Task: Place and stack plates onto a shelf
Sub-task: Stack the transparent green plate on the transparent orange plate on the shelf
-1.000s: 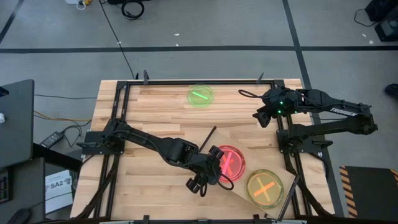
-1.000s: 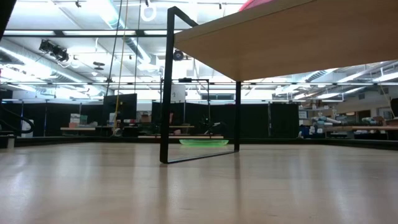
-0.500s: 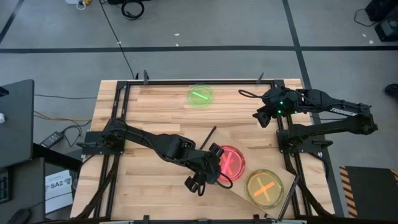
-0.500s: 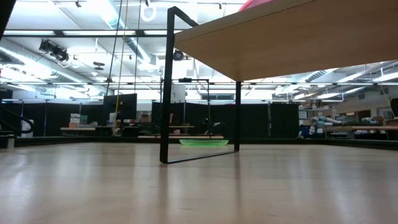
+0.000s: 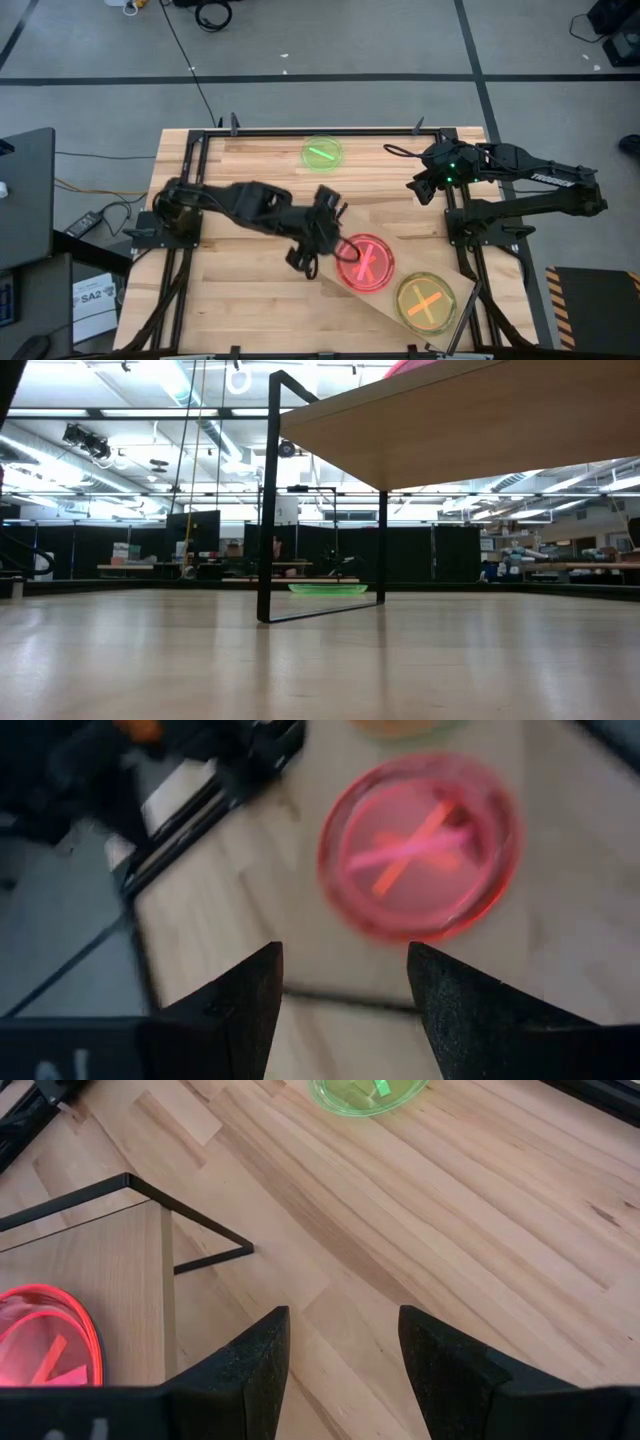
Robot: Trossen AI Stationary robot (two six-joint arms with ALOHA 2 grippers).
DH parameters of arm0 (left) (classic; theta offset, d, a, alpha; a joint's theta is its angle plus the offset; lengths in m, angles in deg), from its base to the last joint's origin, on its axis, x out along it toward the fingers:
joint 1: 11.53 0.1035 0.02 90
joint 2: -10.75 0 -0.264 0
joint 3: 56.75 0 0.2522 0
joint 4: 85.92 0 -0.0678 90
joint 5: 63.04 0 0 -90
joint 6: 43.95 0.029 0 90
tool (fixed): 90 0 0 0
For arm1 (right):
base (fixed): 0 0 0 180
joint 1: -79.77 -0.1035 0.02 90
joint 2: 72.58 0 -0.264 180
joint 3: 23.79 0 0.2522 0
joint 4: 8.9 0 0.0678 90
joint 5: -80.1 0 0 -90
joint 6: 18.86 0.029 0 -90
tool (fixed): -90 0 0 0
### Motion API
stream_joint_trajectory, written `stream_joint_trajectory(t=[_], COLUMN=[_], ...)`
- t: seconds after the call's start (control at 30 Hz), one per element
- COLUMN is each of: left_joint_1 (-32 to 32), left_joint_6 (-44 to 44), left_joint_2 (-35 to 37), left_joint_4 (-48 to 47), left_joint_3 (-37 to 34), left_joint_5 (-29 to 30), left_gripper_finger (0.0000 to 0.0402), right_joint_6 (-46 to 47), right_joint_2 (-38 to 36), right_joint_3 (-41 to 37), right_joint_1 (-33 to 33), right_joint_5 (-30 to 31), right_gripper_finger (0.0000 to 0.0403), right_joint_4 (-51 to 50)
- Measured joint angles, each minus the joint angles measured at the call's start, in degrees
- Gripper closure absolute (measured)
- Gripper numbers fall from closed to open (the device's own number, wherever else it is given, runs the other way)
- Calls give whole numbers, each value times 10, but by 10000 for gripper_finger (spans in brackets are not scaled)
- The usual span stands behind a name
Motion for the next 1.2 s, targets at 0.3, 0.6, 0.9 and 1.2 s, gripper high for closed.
stream_joint_trajectory(t=[0.3,0.6,0.9,1.2], left_joint_1=[58,140,281,390], left_joint_6=[-4,-19,-28,-14], left_joint_2=[38,69,72,72], left_joint_4=[-66,-113,-206,-204], left_joint_3=[0,0,-1,-1], left_joint_5=[16,17,-149,-231], left_gripper_finger=[198,212,212,212], right_joint_6=[0,0,0,0], right_joint_2=[0,0,0,0], right_joint_3=[0,0,0,0], right_joint_1=[0,0,0,0], right_joint_5=[0,0,0,0], right_gripper_finger=[208,208,208,208], right_joint_4=[0,0,1,2])
